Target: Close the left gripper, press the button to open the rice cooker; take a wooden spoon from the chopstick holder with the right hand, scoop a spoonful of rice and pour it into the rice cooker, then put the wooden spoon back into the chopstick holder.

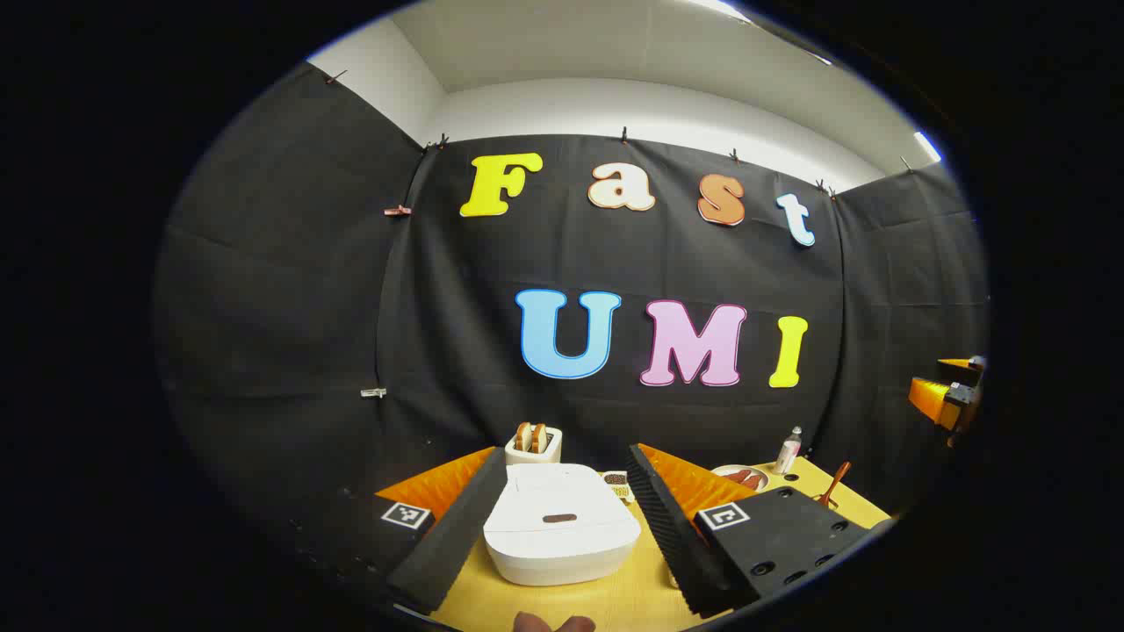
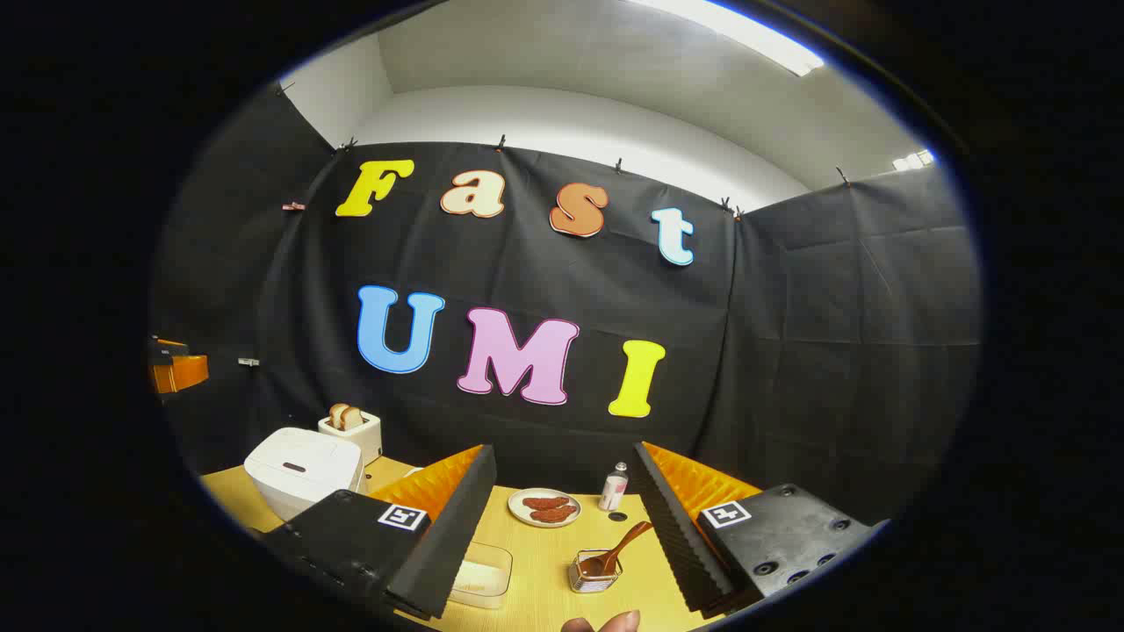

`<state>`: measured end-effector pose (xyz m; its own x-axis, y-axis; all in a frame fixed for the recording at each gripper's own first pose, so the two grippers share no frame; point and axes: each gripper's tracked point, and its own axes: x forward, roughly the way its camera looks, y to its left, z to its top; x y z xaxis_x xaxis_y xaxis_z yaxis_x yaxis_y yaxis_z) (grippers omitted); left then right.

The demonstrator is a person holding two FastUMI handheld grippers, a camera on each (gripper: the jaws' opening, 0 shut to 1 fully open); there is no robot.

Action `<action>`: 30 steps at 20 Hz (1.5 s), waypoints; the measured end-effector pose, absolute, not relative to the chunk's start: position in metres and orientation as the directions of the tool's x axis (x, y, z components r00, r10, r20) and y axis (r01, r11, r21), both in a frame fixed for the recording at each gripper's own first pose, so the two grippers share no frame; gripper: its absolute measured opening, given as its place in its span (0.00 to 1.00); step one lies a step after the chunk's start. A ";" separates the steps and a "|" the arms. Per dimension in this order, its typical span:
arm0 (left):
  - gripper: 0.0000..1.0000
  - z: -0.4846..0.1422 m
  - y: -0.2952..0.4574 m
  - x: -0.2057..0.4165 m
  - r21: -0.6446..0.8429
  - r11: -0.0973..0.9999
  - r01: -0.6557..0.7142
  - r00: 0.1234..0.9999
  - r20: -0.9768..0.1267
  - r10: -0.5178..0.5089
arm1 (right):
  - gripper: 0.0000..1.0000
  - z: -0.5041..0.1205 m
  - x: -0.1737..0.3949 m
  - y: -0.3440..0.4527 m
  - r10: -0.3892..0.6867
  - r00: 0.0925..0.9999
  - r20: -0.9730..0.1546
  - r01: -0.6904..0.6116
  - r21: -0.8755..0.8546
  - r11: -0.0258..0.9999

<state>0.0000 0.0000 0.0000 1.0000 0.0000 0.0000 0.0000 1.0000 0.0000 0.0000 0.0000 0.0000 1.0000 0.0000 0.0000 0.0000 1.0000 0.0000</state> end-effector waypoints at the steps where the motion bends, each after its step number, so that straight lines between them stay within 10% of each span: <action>1: 0.95 0.001 -0.001 0.001 0.002 1.000 0.002 1.000 0.002 -0.002 | 0.97 0.000 0.000 -0.001 -0.001 1.000 0.003 0.001 0.000 1.000; 25: 0.93 0.005 -0.010 0.009 0.041 0.998 0.044 0.999 0.011 -0.045 | 0.97 0.003 -0.005 0.004 -0.006 1.000 0.003 0.006 -0.039 0.999; 30: 0.08 -0.016 -0.019 0.023 0.048 0.988 0.145 0.988 -0.061 -0.142 | 0.97 0.005 -0.003 0.003 -0.011 1.000 0.006 0.011 -0.049 0.999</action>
